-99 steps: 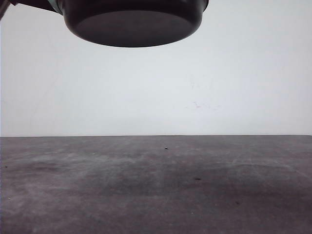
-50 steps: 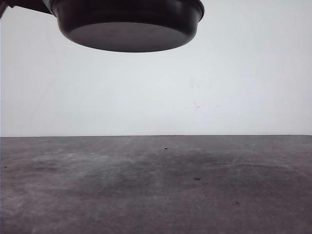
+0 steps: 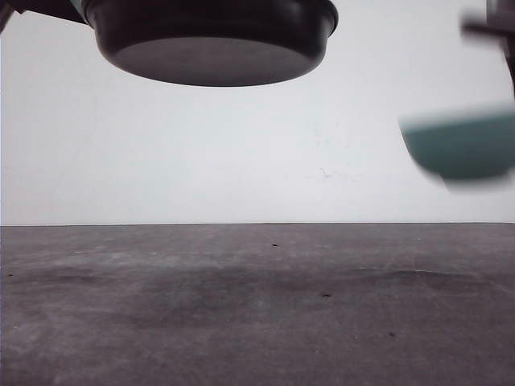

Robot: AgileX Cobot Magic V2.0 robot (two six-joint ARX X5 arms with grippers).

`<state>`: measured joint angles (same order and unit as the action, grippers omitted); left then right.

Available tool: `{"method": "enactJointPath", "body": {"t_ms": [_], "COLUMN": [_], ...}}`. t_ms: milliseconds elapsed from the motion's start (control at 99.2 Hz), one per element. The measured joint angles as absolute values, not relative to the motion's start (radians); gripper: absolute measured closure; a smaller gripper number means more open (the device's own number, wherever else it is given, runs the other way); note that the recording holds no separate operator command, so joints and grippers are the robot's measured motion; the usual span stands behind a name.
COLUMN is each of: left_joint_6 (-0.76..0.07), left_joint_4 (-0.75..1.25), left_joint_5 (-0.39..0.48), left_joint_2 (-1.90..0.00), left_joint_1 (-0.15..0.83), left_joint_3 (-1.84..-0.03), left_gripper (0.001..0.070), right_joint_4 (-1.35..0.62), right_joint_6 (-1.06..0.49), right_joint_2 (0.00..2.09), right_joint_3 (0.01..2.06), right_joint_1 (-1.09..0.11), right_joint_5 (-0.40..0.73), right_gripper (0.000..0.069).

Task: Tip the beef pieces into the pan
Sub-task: 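Lower the empty bowl back onto the table with the right gripper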

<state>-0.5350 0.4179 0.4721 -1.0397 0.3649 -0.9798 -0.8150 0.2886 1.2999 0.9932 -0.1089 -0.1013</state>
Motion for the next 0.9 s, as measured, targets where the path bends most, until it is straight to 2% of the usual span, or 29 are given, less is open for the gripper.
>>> {"method": "enactJointPath", "body": {"t_ms": [262,565,625,777,807,837,898], "left_joint_6": [-0.535,-0.535,-0.534,-0.534,-0.533,-0.532,-0.53], "left_joint_4": [0.423,0.447,0.445,0.445,0.444,0.441,0.426], "left_joint_5": [0.479,0.478,0.477,0.447,0.441,0.435,0.428], "left_joint_2": [-1.04,-1.04,-1.04,-1.04,-1.04,-1.04,-1.043], "left_joint_1": [0.369,0.369,0.369,0.369,0.369,0.369,0.369], "left_joint_3": [-0.98,-0.98,-0.98,-0.98,-0.98,-0.98,-0.98], "left_gripper": [0.0674,0.0674,0.0674,0.0674,0.0674,0.0674,0.0674], "right_joint_4": [-0.726,-0.64,-0.643,-0.684,-0.699,-0.711,-0.724], "right_joint_6": [0.239,0.234,0.232,0.23,0.229,0.227,0.221], "right_joint_2": [1.5,1.534,1.536,1.532,1.524,1.509,1.458], "right_joint_3": [0.95,0.951,0.951,0.951,0.951,0.951,0.95], "right_joint_1": [-0.136,-0.196,-0.201,-0.201,-0.2,-0.2,-0.2], "right_joint_5": [-0.121,-0.118,-0.1,-0.076,-0.068,-0.055,-0.033], "right_gripper": [0.0673,0.0667,0.0572,0.0125,0.0054,0.0008,0.0008]}}
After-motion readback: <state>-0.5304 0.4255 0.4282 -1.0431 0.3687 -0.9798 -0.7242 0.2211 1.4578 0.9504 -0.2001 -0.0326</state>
